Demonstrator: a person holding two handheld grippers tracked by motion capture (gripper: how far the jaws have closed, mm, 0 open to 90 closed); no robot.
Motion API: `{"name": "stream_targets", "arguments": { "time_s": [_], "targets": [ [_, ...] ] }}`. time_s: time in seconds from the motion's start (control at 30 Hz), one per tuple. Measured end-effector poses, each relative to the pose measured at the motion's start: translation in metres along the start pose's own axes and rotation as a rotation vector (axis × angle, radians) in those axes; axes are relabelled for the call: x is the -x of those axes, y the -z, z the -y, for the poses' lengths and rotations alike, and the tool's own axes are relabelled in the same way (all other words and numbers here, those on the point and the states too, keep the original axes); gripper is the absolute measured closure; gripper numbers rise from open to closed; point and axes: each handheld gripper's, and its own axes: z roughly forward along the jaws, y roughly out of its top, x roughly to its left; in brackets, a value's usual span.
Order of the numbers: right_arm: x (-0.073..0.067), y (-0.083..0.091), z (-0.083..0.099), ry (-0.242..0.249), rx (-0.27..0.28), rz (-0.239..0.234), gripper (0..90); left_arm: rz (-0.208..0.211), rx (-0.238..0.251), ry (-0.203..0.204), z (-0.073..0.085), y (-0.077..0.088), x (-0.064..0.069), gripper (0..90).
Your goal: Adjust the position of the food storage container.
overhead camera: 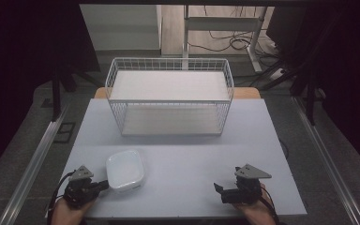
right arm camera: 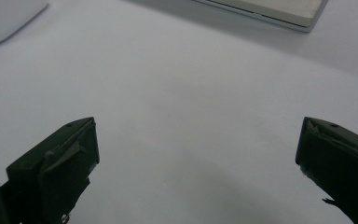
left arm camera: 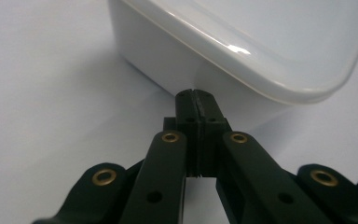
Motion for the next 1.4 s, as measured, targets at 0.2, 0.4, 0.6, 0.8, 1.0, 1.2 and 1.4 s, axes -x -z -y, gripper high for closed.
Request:
{"name": "stream_targets", "arguments": {
  "time_s": [0.2, 0.4, 0.6, 0.8, 1.0, 1.2, 1.4],
  "targets": [
    [0.0, 0.0, 0.0, -0.009, 0.001, -0.014, 0.0, 0.059, -0.007, -0.031, -0.011, -0.014, 0.015, 90.0],
    [0.0, -0.001, 0.0, -0.017, -0.005, -0.026, 0.0, 0.153, -0.026, -0.068, -0.029, -0.041, 0.035, 90.0],
    [-0.001, -0.002, -0.001, -0.013, -0.021, -0.023, 0.2, 0.163, 0.026, -0.026, -0.032, -0.032, 0.023, 90.0],
    [0.0, -0.002, -0.001, -0.019, -0.03, -0.032, 4.8, 0.025, 0.091, 0.082, -0.026, -0.015, -0.02, 90.0],
    [-0.008, -0.009, -0.008, -0.004, -0.025, -0.062, 13.2, 0.007, 0.077, 0.076, -0.038, -0.03, -0.034, 89.9],
    [-0.026, -0.026, -0.023, 0.041, -0.048, -0.143, 29.1, 0.059, 0.056, 0.037, -0.052, -0.048, -0.026, 90.0],
    [-0.039, -0.042, -0.037, 0.029, -0.052, -0.232, 56.0, 0.089, 0.039, 0.019, -0.056, -0.055, -0.015, 90.0]
  ]
}}
